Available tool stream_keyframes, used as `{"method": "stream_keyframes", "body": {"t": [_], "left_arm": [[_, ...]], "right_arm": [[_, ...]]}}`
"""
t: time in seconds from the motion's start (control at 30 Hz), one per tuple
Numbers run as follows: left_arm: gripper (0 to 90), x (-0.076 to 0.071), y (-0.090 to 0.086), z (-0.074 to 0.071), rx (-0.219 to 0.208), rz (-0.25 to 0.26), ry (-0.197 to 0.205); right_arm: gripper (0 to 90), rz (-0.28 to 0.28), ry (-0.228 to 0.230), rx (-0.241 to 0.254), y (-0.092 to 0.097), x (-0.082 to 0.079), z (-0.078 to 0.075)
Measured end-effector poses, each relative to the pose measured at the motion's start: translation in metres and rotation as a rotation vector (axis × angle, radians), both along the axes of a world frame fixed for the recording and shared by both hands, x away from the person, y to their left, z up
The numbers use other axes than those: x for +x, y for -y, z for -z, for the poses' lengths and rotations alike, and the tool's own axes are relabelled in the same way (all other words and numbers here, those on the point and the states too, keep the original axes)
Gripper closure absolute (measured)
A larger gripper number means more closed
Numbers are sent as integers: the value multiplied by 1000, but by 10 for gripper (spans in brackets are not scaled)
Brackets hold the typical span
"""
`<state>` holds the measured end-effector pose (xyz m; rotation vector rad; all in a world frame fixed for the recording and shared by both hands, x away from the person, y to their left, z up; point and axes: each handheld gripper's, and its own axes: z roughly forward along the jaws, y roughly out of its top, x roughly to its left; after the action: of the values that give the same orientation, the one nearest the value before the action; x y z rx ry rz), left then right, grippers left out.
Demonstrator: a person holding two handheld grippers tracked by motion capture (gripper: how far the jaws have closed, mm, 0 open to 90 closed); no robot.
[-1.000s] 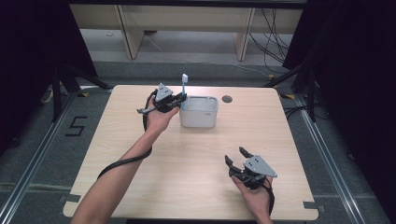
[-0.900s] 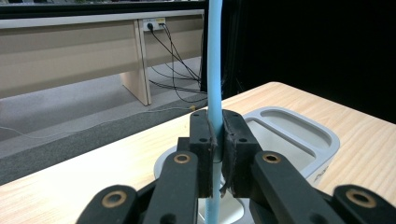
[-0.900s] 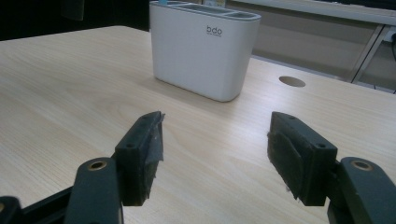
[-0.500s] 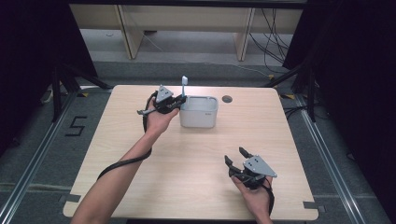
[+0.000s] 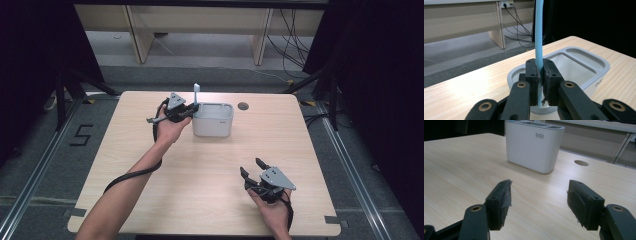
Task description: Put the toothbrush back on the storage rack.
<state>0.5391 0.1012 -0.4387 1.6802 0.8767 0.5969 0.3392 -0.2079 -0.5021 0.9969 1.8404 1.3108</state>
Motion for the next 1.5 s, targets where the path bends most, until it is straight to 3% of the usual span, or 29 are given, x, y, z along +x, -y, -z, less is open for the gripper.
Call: {"method": "stream_keyframes", "body": {"t": [0.1, 0.2, 0.33, 0.5, 0.63, 0.73, 0.87, 1.0, 1.13, 1.17, 1.27, 1.5], "left_arm": [[829, 0, 0, 1, 3, -2, -10], [830, 0, 0, 1, 6, 0, -15], [830, 0, -1, 2, 8, -1, -23], [830, 0, -1, 2, 11, -2, -32], [830, 1, -1, 3, 11, -3, -36], [830, 1, -1, 3, 13, -4, -42], [830, 1, -1, 4, 15, -3, -46], [830, 1, 0, 5, 17, -4, -49], [830, 1, 0, 6, 21, -2, -54], [830, 1, 0, 6, 21, -2, -54], [829, 1, 0, 6, 21, -1, -59], [804, -1, -2, 7, 7, -6, -66]], "right_arm": [[367, 4, 10, -8, 1, 0, 0], [367, -1, -14, 10, -1, -1, 0], [367, 5, 3, -1, 0, 0, 0], [367, 12, -23, 17, -2, -2, 1], [367, 0, 3, -10, 0, 0, 0], [367, 12, -23, 19, -2, -2, 1], [367, 0, -8, -2, -1, 0, 0], [367, 3, -26, 15, -2, -2, 1], [367, 9, -22, 14, -2, -2, 1], [367, 0, -3, -2, -1, 0, 0], [366, 7, -24, 13, -2, -2, 1], [367, -5, -5, 1, -1, 0, 0]]}}
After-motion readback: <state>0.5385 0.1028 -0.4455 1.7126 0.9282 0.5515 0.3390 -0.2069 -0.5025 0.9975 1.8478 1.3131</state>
